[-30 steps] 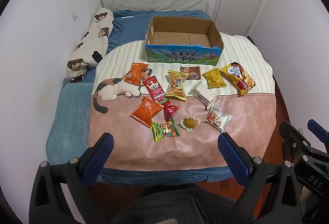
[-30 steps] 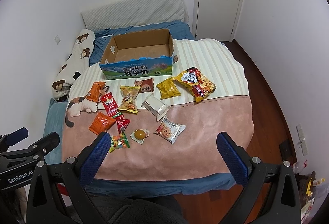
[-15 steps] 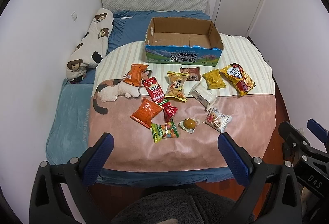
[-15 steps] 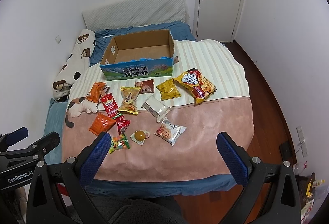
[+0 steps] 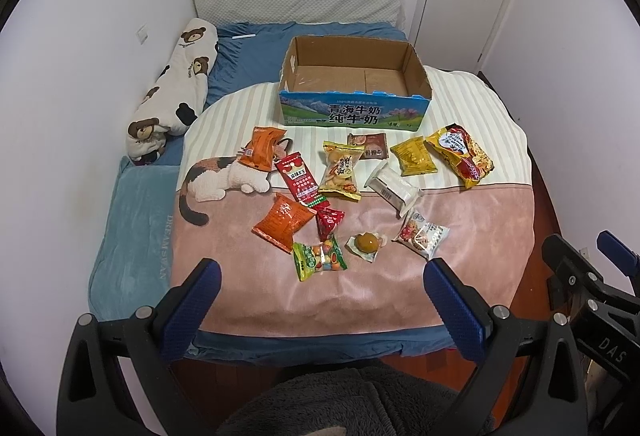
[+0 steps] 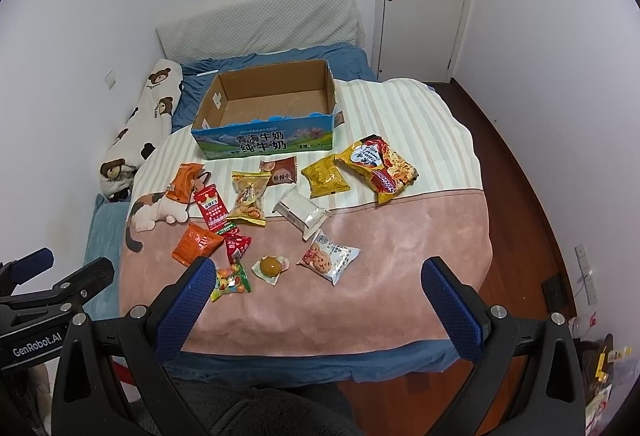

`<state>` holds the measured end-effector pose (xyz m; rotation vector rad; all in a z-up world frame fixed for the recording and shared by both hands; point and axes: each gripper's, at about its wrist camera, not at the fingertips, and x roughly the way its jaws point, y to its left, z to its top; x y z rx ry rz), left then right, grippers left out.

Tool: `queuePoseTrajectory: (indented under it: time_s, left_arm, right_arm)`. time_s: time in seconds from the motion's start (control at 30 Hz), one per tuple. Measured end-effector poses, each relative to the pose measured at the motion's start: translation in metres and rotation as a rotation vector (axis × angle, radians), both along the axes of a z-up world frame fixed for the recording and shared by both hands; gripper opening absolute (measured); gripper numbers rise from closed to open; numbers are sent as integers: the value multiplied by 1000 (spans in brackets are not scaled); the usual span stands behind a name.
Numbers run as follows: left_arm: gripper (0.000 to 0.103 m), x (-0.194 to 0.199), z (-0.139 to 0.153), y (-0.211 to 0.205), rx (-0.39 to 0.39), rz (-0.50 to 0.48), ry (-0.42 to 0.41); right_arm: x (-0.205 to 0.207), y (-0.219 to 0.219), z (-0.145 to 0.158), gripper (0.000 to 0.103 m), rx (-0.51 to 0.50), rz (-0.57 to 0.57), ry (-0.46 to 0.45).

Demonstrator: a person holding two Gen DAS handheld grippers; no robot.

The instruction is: Organize snacks

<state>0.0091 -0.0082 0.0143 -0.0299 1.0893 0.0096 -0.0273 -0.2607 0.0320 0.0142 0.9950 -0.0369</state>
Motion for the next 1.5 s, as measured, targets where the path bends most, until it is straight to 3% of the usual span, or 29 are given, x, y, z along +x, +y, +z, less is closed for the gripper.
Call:
queuePoseTrajectory:
  time_s: [1.03,1.13,1.33,1.5]
  left_arm:
    - [103,11,-4,11,1,4,-21]
    - [103,30,-17,19,-11,12,-19]
    - [103,79,-58,17,-80,3,32]
    - [103,124,-104,-4,-108,41,128]
  right_arm:
    - [14,12,-2,103,14,-27,11]
    - [26,8,-9,103,38,-58,19]
    - [69,-14,-39,103,-23,-122,60]
    - [122,-44,-81,103,-100,-107,132]
